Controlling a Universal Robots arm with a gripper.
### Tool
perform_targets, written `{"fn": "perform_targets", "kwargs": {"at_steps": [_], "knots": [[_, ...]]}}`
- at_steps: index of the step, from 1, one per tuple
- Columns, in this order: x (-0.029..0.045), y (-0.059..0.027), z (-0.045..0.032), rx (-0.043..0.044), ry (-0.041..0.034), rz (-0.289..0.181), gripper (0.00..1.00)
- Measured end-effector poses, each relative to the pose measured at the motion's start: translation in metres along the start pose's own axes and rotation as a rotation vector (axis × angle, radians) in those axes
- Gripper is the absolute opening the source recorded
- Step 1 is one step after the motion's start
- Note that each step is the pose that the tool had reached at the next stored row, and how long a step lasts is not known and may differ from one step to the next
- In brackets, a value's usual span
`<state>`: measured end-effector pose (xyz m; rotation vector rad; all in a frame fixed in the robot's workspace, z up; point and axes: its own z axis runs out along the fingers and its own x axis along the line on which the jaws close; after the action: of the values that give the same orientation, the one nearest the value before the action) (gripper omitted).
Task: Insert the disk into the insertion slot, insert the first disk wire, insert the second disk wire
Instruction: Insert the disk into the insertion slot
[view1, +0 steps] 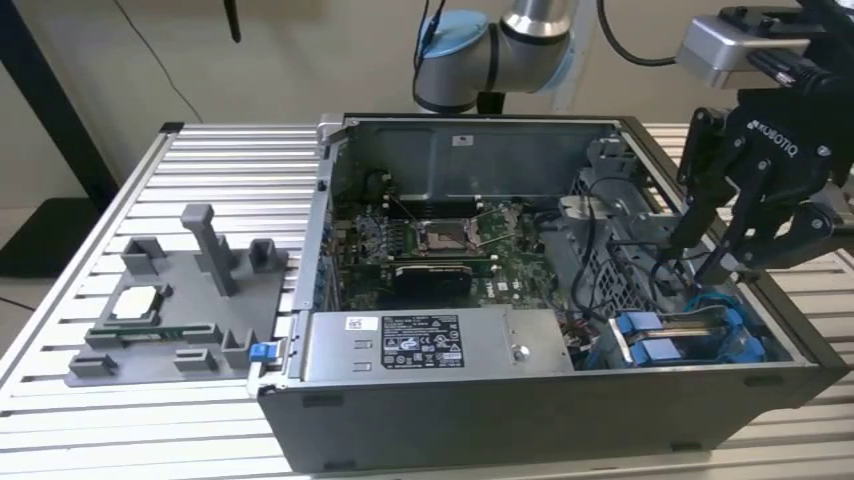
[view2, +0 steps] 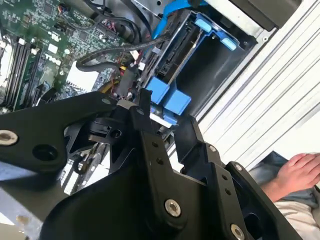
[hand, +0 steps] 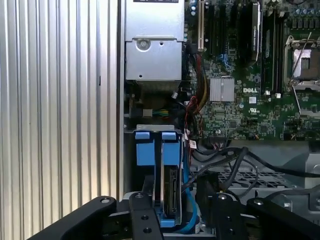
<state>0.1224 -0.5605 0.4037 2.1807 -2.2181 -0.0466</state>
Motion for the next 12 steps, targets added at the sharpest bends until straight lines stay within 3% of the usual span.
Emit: {"fn": "perform_targets", "kwargs": {"at_steps": [6,12], "knots": [[-0.0072,0.0022,0.0066,0.0125,-0.0016,0.0,1.0],[-0.0202,0.0048,0.0115,0.0215,-0.0065,0.0,1.0]]}}
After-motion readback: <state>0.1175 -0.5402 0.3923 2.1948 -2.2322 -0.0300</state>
